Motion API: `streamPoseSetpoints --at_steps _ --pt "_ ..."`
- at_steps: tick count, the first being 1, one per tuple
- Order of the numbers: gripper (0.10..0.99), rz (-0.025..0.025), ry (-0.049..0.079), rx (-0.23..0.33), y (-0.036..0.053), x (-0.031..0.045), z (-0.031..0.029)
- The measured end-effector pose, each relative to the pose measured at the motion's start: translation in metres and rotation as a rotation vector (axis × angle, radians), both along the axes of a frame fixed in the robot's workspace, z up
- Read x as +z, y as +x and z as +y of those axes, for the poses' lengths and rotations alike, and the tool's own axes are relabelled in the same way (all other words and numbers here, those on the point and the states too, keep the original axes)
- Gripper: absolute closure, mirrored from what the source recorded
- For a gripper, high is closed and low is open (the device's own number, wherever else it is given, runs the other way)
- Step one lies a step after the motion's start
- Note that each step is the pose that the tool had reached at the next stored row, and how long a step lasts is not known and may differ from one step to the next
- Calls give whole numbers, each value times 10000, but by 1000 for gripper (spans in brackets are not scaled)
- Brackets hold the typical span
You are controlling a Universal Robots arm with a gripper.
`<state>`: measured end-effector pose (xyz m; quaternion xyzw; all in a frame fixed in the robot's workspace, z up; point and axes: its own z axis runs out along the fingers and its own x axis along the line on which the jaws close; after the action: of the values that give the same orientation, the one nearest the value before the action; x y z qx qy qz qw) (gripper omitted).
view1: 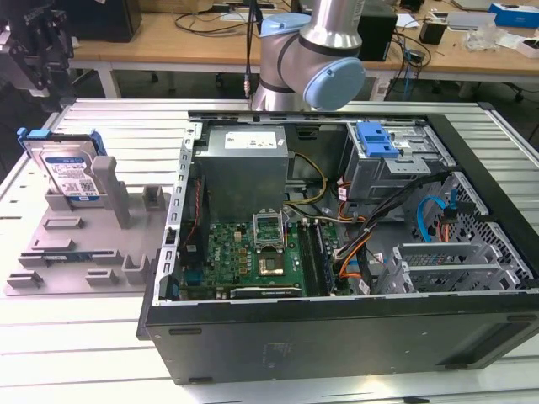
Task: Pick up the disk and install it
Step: 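Pick up the disk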
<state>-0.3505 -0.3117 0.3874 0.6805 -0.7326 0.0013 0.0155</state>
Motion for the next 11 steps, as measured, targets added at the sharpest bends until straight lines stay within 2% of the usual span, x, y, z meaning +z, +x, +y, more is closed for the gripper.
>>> streamPoseSetpoints --at_steps 3,4,11 --pt "588 -118 21 110 -8 -8 0" --pt "588 -130 22 149 -13 -13 0" --pt "588 -131 70 680 -75 -72 0"
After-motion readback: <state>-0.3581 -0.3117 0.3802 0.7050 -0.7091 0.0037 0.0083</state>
